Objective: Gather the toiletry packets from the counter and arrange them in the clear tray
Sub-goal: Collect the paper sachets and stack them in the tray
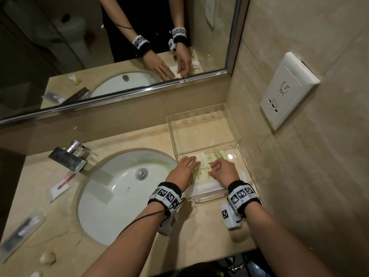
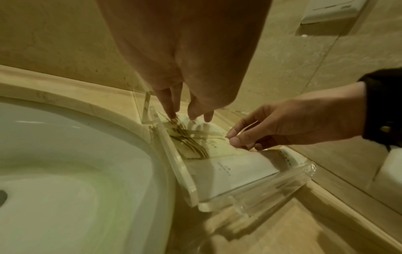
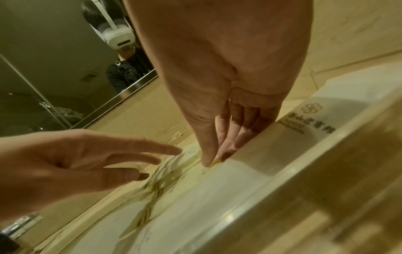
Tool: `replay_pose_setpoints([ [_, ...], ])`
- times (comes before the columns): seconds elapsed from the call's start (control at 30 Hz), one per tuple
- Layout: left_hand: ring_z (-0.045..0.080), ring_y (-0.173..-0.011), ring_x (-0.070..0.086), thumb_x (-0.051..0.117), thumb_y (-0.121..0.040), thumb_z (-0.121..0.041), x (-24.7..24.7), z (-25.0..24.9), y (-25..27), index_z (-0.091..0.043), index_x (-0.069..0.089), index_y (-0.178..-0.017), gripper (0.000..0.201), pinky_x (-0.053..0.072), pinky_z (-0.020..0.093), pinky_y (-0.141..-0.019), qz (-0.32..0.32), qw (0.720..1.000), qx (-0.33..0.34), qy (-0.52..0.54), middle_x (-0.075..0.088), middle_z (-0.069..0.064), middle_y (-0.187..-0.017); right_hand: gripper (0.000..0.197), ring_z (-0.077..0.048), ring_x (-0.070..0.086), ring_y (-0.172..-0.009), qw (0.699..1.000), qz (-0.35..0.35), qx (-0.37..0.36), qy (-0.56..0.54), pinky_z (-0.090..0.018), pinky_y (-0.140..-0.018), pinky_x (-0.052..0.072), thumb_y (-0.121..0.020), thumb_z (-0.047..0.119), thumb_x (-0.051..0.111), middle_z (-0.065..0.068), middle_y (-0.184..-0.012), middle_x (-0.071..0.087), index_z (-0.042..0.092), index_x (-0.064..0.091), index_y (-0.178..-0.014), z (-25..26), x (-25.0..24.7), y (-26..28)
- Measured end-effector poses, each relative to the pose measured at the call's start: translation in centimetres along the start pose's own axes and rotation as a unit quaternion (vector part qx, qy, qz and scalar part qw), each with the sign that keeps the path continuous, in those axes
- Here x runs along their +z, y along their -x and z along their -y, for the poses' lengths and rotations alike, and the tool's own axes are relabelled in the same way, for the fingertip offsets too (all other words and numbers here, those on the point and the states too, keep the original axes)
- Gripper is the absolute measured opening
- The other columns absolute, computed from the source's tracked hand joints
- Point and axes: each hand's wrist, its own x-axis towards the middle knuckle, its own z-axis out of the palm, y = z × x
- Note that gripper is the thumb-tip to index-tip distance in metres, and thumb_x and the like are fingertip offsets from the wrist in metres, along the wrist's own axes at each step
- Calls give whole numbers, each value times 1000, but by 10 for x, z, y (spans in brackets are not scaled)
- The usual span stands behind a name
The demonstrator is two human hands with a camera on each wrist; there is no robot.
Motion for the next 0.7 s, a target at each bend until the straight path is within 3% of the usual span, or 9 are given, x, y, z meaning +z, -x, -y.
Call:
replay_pose_setpoints([
  [0.13, 23, -148, 12, 46, -76, 21, 1, 0, 2, -23, 31, -148, 86, 34, 35, -113, 22, 1000, -5, 8, 21, 0, -159, 24, -18, 66, -76, 1000, 2, -5, 11, -33, -84, 56, -73, 9, 82, 3, -73, 65, 16, 65, -90, 1, 2, 2],
  [0.5, 24, -148, 14, 44, -74, 24, 2, 5, 1, -23, 34, -147, 87, 29, 36, -117, 16, 999, 1, 32, 24, 1, -158, 24, -17, 66, -89, 997, -37, -56, 45, -36, -89, 56, -82, 17, 76, 0, -95, 68, 14, 70, -105, 9, 3, 5],
  [0.6, 22, -142, 28, 49, -81, 15, -8, 11, 9, -20, 46, -140, 68, 33, 37, -114, -57, 995, -11, 79, 38, 3, -150, 24, -16, 64, -89, 994, -66, -62, 53, -31, -85, 53, -84, 20, 74, -1, -98, 68, 13, 67, -105, 20, -5, 8],
  [0.7, 19, -124, 46, 49, -93, -9, -22, 25, 25, -20, 57, -126, 35, 39, 36, -108, -131, 976, -63, 165, 56, 3, -130, 16, -17, 66, -86, 991, -70, -109, 32, -36, -84, 55, -84, 20, 73, 0, -93, 70, 15, 69, -99, 44, -2, 15],
])
